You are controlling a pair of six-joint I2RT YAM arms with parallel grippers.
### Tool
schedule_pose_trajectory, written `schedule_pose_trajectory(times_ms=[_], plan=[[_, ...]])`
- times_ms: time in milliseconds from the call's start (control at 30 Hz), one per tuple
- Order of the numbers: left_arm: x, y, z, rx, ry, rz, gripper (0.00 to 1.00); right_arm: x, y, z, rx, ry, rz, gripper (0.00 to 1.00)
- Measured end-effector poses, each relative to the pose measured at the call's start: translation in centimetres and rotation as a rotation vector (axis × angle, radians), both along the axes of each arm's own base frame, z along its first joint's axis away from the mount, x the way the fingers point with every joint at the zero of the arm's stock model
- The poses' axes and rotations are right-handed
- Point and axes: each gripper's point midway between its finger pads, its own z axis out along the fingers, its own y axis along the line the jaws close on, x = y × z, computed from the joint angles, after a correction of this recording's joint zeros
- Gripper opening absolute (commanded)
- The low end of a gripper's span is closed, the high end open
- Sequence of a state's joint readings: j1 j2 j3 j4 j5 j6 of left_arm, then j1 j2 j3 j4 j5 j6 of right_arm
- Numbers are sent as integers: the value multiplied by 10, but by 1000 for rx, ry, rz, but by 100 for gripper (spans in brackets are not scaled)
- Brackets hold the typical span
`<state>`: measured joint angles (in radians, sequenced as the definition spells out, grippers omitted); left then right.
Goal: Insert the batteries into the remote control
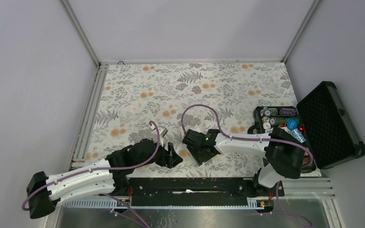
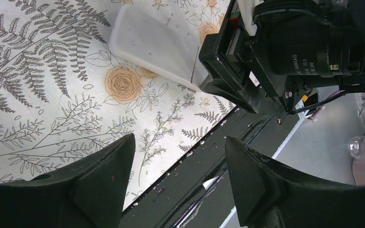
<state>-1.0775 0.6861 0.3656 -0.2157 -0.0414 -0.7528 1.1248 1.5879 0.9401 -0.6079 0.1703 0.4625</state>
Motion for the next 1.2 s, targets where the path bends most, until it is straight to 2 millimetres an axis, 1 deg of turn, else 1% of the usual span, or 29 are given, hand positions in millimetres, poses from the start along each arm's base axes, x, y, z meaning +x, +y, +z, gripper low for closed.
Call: schedule_pose_trajectory(times_ms=[700, 867, 1200], plan=[[-1, -1, 0, -1, 3, -6, 73, 2, 3, 3, 12, -11, -23, 16], [-1, -2, 1, -8, 2, -8, 73, 6, 6, 4, 28, -30, -33, 16], [-1, -3, 1, -20, 2, -10, 73, 7, 9, 6, 39, -32, -53, 16]])
